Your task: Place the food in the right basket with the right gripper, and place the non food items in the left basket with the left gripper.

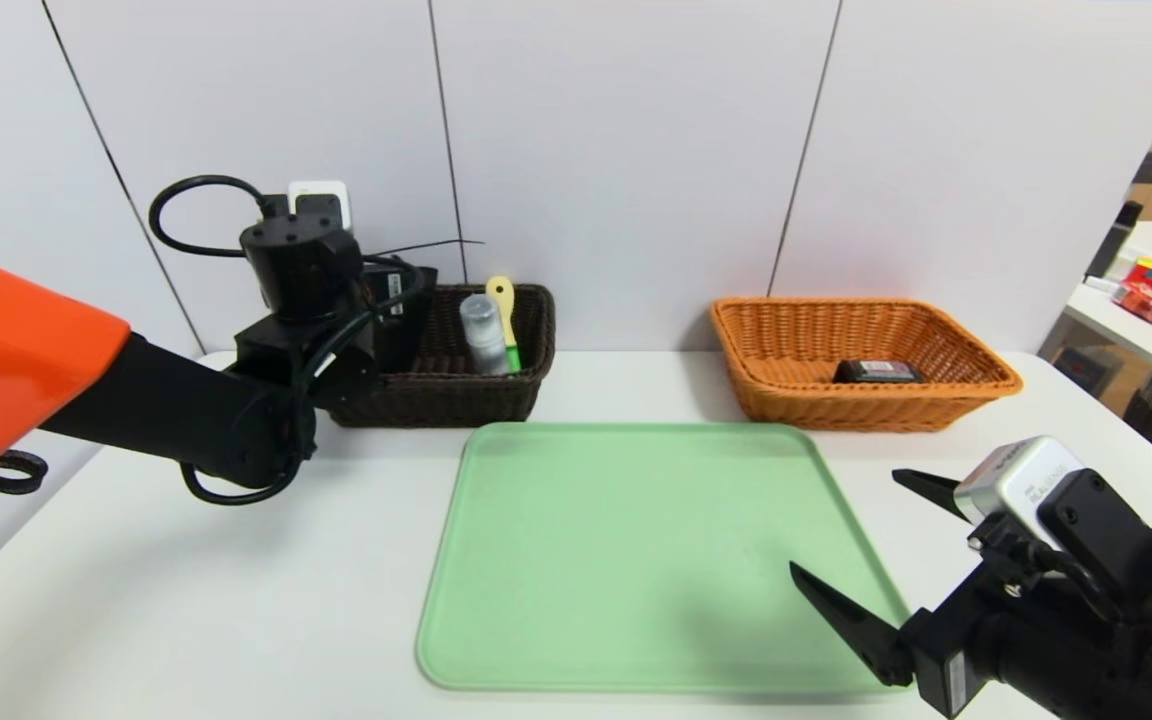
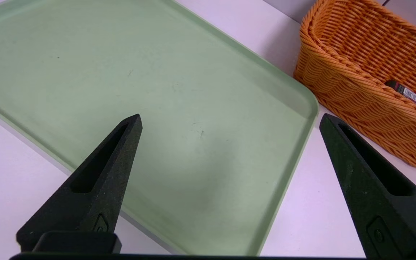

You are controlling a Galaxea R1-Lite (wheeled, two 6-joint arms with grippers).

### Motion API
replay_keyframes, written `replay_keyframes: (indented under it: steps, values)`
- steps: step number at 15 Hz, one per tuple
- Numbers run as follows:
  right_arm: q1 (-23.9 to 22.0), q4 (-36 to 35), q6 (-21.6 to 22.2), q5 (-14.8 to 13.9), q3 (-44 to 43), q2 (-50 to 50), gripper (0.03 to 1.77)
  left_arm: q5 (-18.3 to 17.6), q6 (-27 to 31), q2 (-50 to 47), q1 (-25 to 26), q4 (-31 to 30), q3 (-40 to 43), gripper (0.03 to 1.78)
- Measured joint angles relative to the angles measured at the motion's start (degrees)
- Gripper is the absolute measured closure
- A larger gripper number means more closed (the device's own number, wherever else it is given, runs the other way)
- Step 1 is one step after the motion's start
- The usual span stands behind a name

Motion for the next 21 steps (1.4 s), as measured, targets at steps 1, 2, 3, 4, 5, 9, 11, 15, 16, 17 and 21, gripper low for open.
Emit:
replay_keyframes:
  steps: [1,2,3,4,5,9,11,15,16,17,21]
  values:
    - [0.1,0.0,0.0,0.0,0.0,0.0,0.10,0.0,0.4,-0.4,-0.1,0.0,0.0,0.13]
    - [0.2,0.0,0.0,-0.1,0.0,-0.1,0.10,0.0,0.6,-0.9,-0.2,0.0,-0.1,0.12]
    - [0.2,0.0,0.0,-0.1,0.0,-0.1,0.10,-0.1,1.1,-1.2,-0.3,0.0,-0.2,0.12]
    - [0.2,0.0,0.0,-0.1,0.1,-0.1,0.10,-0.1,1.2,-1.6,-0.3,0.0,-0.2,0.12]
    - [0.3,0.0,0.0,-0.1,0.2,-0.2,0.10,-0.1,1.3,-2.0,-0.4,0.0,-0.2,0.12]
    - [0.3,0.0,0.0,-0.1,0.2,-0.3,0.10,0.0,1.7,-4.0,-1.3,0.2,0.2,0.12]
    - [0.3,0.0,0.0,-0.2,0.2,-0.3,0.10,0.0,1.8,-5.3,-1.7,0.4,0.9,0.12]
    - [0.2,0.1,0.0,-0.2,0.4,-0.3,0.10,0.3,1.8,-8.3,-2.1,0.4,3.3,0.12]
    - [0.2,0.1,0.0,-0.2,0.4,-0.3,0.10,0.3,1.8,-9.1,-2.1,0.3,4.1,0.12]
    - [0.2,0.1,0.0,-0.3,0.4,-0.3,0.10,0.4,1.8,-9.9,-2.2,0.3,5.2,0.12]
    - [0.2,0.2,0.0,-1.2,0.5,-0.3,0.10,0.4,1.5,-13.1,-2.2,0.0,9.4,0.12]
